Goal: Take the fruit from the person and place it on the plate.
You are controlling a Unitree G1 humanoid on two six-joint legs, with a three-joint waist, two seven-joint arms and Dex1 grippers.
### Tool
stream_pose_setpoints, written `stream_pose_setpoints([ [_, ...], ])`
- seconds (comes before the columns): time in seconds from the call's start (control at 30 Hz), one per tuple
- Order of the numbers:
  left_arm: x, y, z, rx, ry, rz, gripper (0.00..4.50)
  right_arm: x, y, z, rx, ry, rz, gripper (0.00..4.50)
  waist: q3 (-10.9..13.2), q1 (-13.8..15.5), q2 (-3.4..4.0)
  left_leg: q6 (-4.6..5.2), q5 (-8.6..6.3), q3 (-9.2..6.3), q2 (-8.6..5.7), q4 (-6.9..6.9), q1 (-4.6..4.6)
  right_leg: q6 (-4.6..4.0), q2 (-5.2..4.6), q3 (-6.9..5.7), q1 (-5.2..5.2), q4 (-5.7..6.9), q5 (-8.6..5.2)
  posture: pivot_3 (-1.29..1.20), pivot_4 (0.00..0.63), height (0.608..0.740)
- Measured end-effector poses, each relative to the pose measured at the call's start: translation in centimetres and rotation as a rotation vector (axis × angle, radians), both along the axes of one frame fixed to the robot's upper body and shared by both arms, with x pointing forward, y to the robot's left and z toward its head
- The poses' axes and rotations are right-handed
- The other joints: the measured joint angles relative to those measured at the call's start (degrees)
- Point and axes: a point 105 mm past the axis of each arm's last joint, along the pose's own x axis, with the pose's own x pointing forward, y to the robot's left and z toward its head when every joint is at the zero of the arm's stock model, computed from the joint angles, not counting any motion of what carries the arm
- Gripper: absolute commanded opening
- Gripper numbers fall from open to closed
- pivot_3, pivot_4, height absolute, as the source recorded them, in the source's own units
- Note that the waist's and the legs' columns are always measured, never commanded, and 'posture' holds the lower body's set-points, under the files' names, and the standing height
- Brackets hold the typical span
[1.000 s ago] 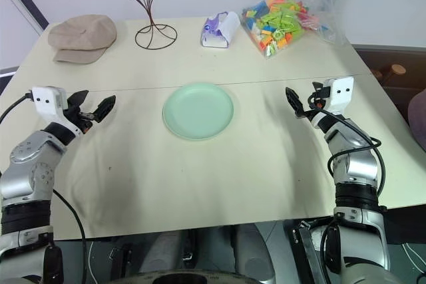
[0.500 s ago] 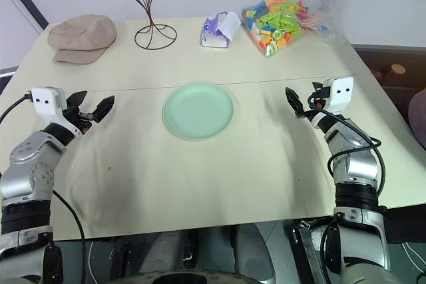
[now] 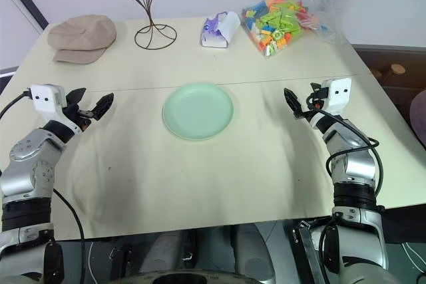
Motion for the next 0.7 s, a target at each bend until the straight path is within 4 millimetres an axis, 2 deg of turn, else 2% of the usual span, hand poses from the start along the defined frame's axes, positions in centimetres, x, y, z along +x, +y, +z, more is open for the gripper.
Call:
stream_pose_setpoints([
  [0.7, 0.0, 0.01, -0.01, 0.002, 0.001, 0.001, 4.44, 0.0, 0.04, -0.02, 0.0, 0.0, 0.001, 4.5, 0.0, 0.0, 0.0, 0.0, 0.0, 0.0, 0.0, 0.0, 0.0, 0.0, 0.0, 0.0, 0.0, 0.0, 0.0, 0.0, 0.15, 0.74],
])
